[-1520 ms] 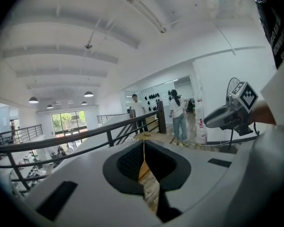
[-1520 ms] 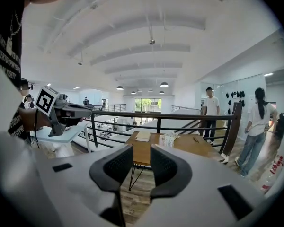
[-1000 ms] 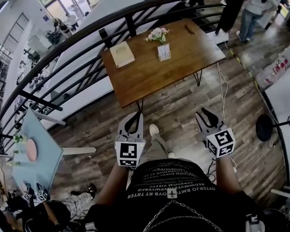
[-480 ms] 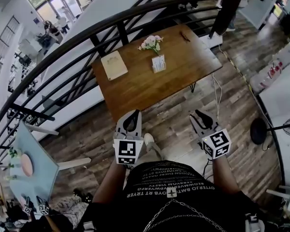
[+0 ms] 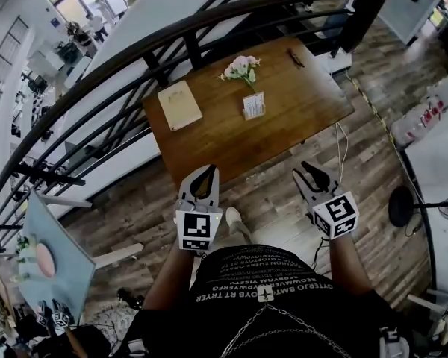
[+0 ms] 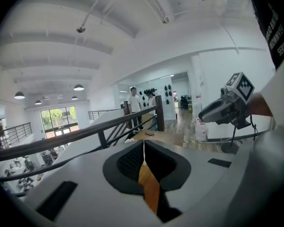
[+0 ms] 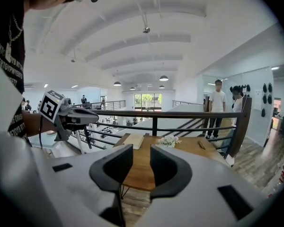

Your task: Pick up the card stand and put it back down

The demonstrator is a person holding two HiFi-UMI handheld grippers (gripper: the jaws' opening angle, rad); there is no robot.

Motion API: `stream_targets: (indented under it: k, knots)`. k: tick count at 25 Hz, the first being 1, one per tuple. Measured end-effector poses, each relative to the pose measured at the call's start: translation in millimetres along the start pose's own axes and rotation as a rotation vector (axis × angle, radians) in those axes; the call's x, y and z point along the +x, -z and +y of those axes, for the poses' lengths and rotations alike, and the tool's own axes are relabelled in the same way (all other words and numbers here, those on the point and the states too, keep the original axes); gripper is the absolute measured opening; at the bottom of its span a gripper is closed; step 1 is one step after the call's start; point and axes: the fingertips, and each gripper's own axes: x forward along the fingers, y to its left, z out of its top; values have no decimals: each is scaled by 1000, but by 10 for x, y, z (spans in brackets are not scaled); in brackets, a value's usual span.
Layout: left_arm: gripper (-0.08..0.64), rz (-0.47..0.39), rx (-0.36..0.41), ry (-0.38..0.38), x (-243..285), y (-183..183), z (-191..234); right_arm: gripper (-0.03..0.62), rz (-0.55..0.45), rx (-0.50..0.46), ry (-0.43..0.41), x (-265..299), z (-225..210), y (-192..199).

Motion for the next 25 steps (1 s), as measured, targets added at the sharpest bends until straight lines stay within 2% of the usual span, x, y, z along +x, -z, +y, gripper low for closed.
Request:
stream_targets:
  k: [15,25]
  knots:
    - [29,-31,-11,51,687,-173,726,104,4,-13,56,723,-229,-457]
    - [29,-43,-3,107,897,-282,682,104,13,16,108,669,-361,-475]
